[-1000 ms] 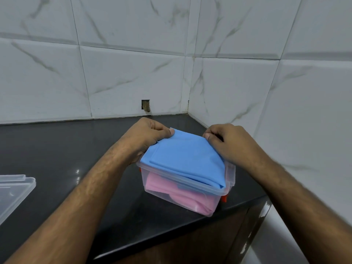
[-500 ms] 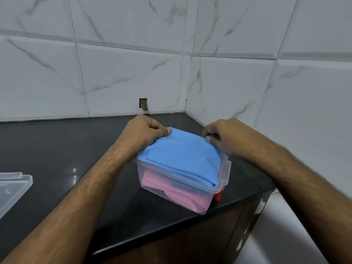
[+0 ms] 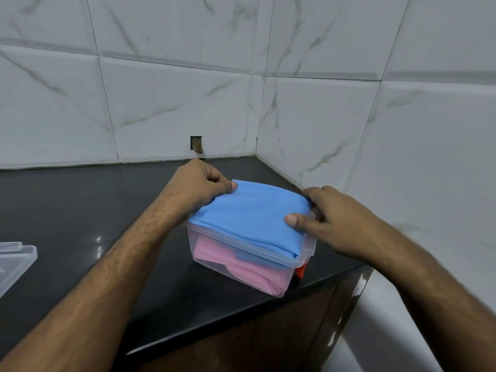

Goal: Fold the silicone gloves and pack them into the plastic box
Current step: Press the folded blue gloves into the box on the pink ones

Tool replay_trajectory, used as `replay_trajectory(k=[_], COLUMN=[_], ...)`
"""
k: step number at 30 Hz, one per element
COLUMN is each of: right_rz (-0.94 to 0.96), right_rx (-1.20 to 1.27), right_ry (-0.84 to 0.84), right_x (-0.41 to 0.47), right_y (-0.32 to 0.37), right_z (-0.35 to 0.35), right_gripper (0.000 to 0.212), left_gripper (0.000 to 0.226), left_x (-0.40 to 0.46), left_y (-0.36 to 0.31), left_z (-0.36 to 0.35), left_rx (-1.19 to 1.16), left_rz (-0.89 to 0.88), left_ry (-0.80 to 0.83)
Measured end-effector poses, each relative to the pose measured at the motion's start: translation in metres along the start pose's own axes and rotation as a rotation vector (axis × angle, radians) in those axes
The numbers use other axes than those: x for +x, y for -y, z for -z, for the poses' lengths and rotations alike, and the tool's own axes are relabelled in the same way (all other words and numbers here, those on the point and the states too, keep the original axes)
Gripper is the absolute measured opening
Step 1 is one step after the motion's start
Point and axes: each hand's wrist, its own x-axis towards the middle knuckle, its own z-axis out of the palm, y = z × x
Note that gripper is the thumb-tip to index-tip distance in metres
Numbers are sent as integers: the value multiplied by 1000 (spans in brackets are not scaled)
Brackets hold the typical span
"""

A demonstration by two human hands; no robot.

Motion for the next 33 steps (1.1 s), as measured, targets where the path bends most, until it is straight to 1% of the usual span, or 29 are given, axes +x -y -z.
replay_trajectory(k=[2, 6, 8, 11, 16, 18, 21, 22, 23, 24, 25, 27, 30, 33], right_rz=[10, 22, 32, 49, 56, 55, -10, -50, -78, -90, -95, -108, -135, -159], right_rx=[16, 48, 105, 122, 140, 240, 495, 540, 529, 458, 358, 198, 125, 109], right_ry=[20, -8, -27, -59, -151, -190, -231, -227, -209, -180, -154, -138, -124, -40], right_x=[-5, -9, -8, -3, 2, 3, 7, 7, 8, 10, 11, 13, 19, 27], right_y=[-1, -7, -11, -13, -14, -16, -11, -9, -7, -5, -3, 3, 7, 9], right_z=[-2, 4, 8, 9, 7, 6, 7, 7, 8, 8, 8, 8, 11, 15], right_gripper=[53, 56, 50, 40, 37, 29, 10, 12, 18, 22, 23, 19, 14, 16], left_gripper=[17, 17, 17, 16, 16, 16, 15, 15, 15, 15, 15, 14, 15, 15], left_x=[1, 2, 1, 0, 0, 0, 0, 0, 0, 0, 0, -1, -2, -3], left_y=[1, 2, 2, 2, 0, -1, -1, -1, -1, 0, 0, -1, -3, -5], left_z=[-1, -1, -1, -1, 0, 0, -1, -1, -1, -1, -1, 0, 1, 1], left_rx=[-17, -35, -34, -39, -32, -24, -24, -23, -22, -19, -16, -11, -8, -19], left_rz=[1, 12, 9, 6, 14, 12, 21, 21, 20, 18, 18, 22, 24, 29], left_ry=[-1, -8, -5, -2, -10, -11, -14, -15, -17, -17, -17, -18, -11, -8])
